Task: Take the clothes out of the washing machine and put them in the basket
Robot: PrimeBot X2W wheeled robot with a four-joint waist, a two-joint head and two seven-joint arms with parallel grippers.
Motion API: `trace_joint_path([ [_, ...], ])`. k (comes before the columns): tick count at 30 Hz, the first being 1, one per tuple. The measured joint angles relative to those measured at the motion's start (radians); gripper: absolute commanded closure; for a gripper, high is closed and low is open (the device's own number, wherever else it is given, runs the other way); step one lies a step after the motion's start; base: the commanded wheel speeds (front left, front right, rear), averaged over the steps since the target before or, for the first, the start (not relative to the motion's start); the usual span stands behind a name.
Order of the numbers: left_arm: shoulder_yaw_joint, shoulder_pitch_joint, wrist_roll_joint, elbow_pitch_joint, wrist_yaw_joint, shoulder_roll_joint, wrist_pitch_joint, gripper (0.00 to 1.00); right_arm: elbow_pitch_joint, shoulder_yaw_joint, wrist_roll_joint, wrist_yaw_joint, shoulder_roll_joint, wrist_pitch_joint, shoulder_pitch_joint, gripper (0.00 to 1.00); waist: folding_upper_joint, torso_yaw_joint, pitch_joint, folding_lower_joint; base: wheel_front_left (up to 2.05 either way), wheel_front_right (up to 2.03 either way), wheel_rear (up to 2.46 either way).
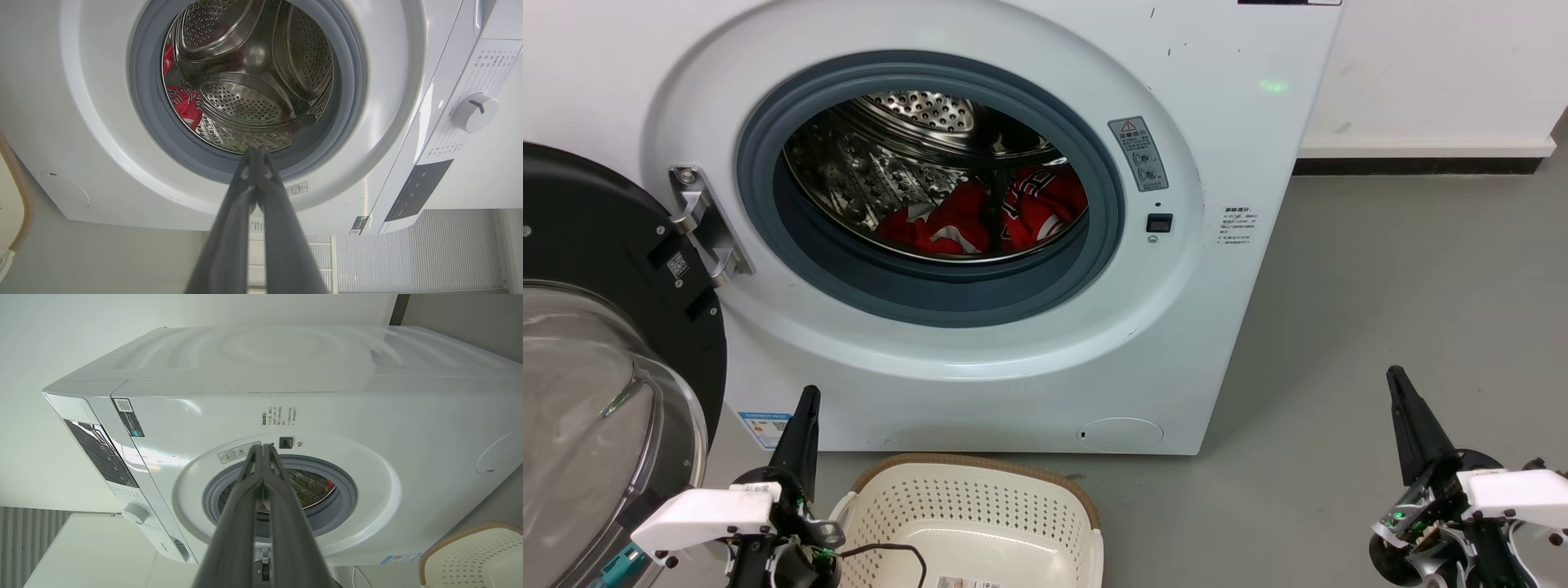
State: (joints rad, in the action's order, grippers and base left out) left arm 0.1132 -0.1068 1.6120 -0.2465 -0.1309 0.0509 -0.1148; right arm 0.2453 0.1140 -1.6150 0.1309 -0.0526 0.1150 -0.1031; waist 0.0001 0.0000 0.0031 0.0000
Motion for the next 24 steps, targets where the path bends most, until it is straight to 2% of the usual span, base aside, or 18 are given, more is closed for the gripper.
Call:
trace_joint_path([
  [24, 0.0, 0.0, 0.0, 0.0, 0.0, 0.0, 0.0, 1.0, 0.0, 0.0, 0.0, 0.0, 0.0, 0.0, 0.0, 1.0, 0.0, 0.0, 0.0, 0.0, 0.0, 0.0, 0.0],
])
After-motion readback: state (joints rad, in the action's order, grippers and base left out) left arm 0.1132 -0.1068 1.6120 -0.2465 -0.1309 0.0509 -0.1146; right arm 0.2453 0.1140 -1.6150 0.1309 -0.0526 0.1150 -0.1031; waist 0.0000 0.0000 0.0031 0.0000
